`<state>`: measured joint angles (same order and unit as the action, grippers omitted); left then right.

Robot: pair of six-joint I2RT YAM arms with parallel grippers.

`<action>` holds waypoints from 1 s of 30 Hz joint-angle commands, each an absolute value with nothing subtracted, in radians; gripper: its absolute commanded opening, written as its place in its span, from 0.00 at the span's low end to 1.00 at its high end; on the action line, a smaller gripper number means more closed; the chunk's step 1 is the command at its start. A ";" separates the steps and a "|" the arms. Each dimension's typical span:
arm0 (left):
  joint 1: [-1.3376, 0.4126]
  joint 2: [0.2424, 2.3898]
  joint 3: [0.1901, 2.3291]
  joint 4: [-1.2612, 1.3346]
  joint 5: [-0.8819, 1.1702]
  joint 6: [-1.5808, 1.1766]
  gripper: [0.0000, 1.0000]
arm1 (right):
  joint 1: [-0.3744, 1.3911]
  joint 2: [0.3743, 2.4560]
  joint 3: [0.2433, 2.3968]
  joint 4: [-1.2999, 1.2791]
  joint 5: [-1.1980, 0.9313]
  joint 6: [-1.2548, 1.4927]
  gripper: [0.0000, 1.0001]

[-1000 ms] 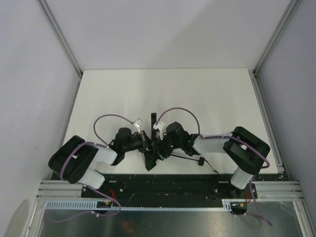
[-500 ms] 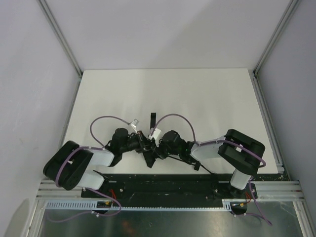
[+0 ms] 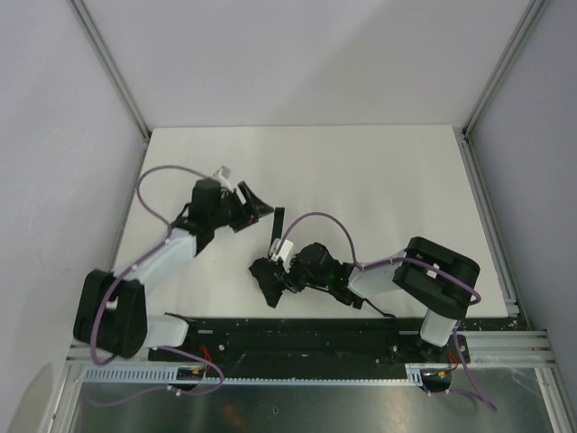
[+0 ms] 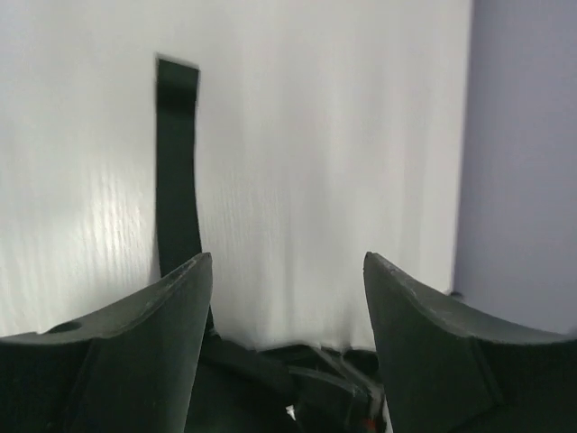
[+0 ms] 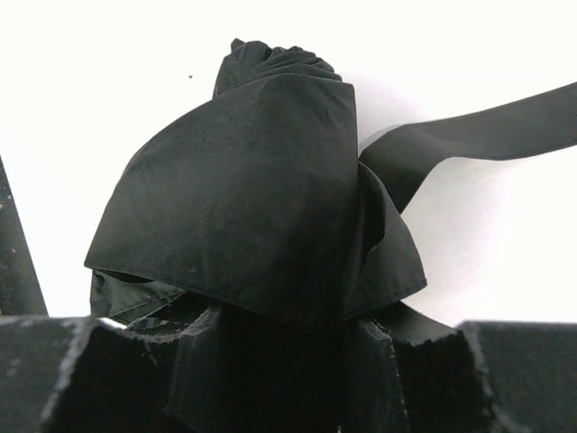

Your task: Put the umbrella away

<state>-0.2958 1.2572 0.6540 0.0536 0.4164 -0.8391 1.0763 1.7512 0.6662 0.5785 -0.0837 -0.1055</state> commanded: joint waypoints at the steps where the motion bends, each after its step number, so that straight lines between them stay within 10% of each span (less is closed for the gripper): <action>1: -0.370 1.431 0.864 -0.234 0.117 -0.686 0.72 | 1.078 1.785 0.612 0.438 -0.127 -0.121 0.00; 18: -0.584 1.992 1.363 -0.443 -0.285 -0.583 0.71 | 1.041 1.749 0.591 0.453 -0.173 -0.086 0.00; 30: -0.582 2.157 1.441 -0.558 -0.323 -0.620 0.46 | 1.027 1.723 0.584 0.437 -0.161 -0.091 0.00</action>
<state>-0.5888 2.0735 1.4548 -0.4664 -0.3023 -0.5968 1.0382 1.7203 0.6304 0.5808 -0.1673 -0.0925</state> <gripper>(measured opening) 0.522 0.395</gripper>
